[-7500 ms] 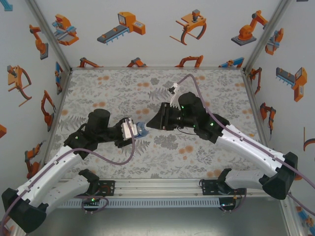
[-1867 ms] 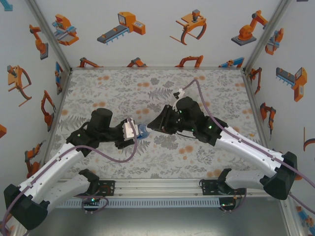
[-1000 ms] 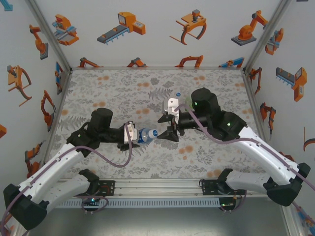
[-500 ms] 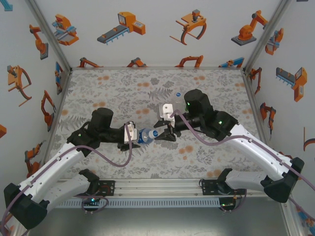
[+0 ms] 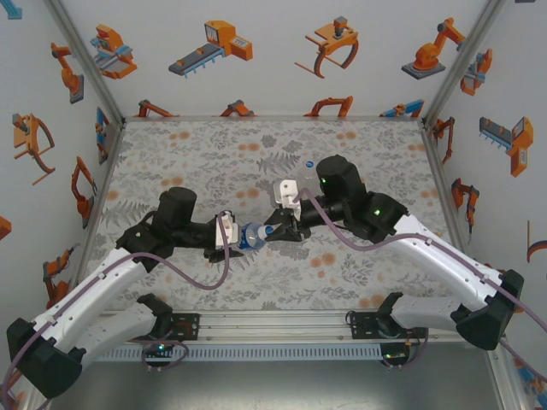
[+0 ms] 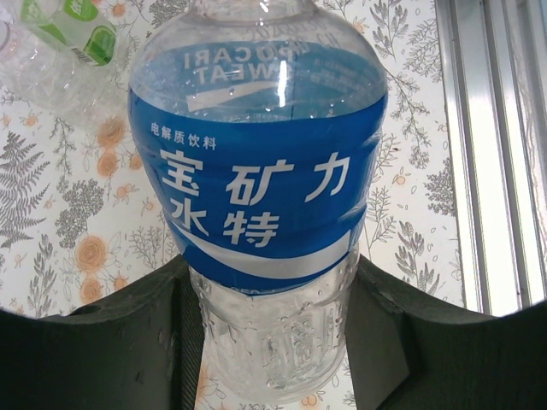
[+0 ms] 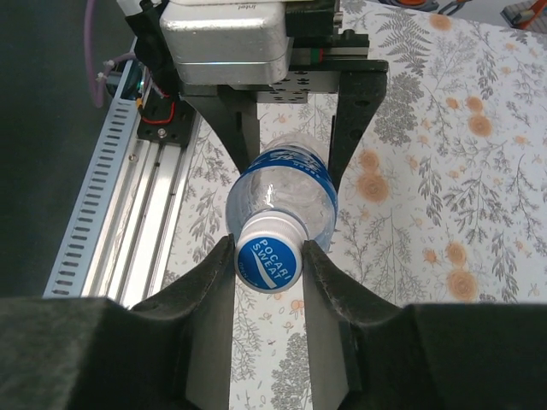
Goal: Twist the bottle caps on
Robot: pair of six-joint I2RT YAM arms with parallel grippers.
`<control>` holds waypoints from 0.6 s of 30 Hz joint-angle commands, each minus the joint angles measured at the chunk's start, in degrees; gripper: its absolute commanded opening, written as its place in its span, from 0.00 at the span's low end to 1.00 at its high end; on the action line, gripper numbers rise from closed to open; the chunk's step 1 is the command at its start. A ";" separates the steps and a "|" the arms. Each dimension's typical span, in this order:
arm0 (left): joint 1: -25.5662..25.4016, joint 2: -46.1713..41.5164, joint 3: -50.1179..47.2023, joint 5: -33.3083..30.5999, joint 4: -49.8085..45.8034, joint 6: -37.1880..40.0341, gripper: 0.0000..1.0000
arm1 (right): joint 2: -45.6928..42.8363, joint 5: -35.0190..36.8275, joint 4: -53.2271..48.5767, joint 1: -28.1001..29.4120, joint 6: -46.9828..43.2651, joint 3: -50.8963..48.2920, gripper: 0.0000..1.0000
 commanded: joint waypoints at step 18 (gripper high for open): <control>-0.23 -0.73 1.56 -12.61 2.38 -2.70 0.00 | -0.57 33.27 14.65 0.71 93.97 -12.40 0.00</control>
